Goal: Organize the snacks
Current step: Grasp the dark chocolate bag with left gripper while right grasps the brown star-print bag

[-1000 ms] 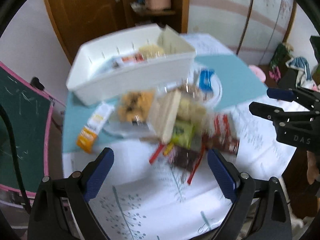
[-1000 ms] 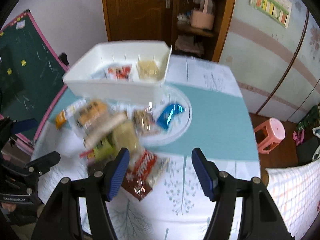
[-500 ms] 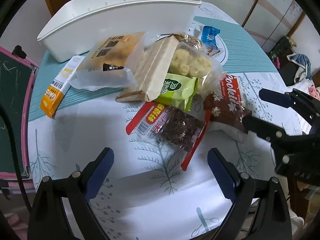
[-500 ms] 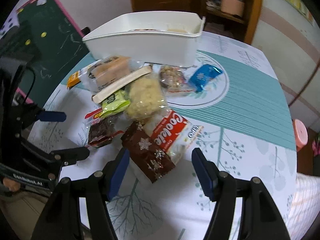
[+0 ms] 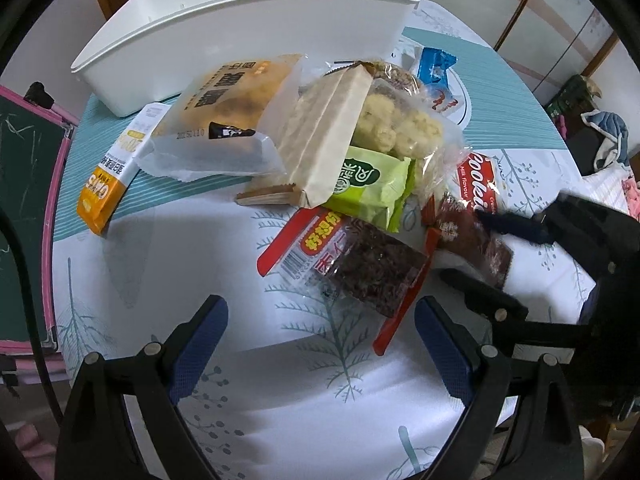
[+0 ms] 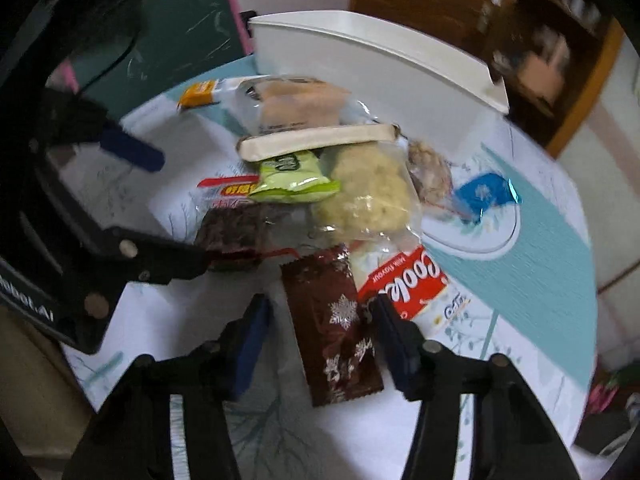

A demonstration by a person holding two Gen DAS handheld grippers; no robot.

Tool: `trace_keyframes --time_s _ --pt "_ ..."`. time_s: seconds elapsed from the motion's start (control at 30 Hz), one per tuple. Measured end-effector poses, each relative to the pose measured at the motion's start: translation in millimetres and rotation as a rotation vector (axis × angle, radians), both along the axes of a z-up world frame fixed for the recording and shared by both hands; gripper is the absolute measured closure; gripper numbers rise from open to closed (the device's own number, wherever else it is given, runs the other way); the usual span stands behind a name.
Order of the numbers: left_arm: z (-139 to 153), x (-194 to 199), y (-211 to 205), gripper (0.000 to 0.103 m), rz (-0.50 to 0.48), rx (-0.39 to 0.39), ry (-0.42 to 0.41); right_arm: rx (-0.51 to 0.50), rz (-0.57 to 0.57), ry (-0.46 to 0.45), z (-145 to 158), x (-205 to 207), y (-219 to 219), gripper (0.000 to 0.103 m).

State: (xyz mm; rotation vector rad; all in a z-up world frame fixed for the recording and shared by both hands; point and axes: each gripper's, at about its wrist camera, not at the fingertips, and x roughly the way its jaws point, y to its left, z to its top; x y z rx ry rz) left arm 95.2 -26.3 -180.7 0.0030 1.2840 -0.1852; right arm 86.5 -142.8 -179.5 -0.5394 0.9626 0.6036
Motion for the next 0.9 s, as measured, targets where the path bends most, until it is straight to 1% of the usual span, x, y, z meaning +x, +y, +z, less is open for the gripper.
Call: trace_keyframes --time_s 0.03,0.07,0.27,0.4,0.5,0.53,0.6,0.63,0.67,0.7,0.73,0.77,0.83,0.9 --pt "-0.7 0.5 -1.2 0.009 -0.003 0.002 0.001 0.016 -0.001 0.035 -1.5 1.7 -1.3 0.066" --pt "-1.5 1.2 -2.2 0.009 -0.006 0.004 0.002 0.039 -0.013 0.057 -1.4 3.3 -4.2 0.067" --pt "-9.8 15.0 -14.6 0.009 -0.040 0.003 0.015 0.120 -0.081 0.144 2.7 6.9 -24.7 0.069" --pt "-19.5 27.8 -22.0 0.008 -0.060 0.011 0.033 0.152 -0.113 0.165 3.7 6.1 -34.1 0.069" --pt "-20.9 32.7 -30.3 0.008 -0.086 0.038 0.016 0.165 -0.122 0.171 2.6 7.2 -36.3 0.069" --pt "-20.6 33.5 -33.5 0.010 -0.091 0.048 0.010 0.169 -0.125 0.172 2.3 7.4 -36.8 0.069" --pt "-16.6 32.0 -41.8 0.022 -0.120 0.058 -0.015 0.176 -0.128 0.175 1.3 8.2 -36.7 0.069" --pt "-14.1 30.9 -47.6 0.039 -0.143 0.059 -0.028 0.179 -0.129 0.176 1.0 8.5 -36.6 0.069" --pt "-11.2 28.7 -52.5 0.045 -0.164 0.066 -0.042 0.183 -0.132 0.178 1.6 9.3 -39.8 0.069" --pt "-10.1 27.0 -58.5 0.047 -0.174 0.093 -0.044 0.186 -0.135 0.180 2.0 9.9 -42.0 0.069" --pt "-8.7 25.4 -61.5 0.052 -0.175 0.104 -0.053 0.188 -0.137 0.181 1.8 10.2 -42.2 0.069" --pt "-8.3 24.0 -63.1 0.053 -0.178 0.111 -0.056 0.190 -0.140 0.182 1.8 10.4 -42.6 0.069" --pt "-7.8 21.3 -65.9 0.054 -0.173 0.096 -0.052 0.192 -0.145 0.183 0.8 11.4 -39.8 0.069" --pt "-4.7 20.2 -62.4 0.054 -0.161 0.050 -0.039 0.192 -0.151 0.184 1.0 11.3 -39.3 0.069"
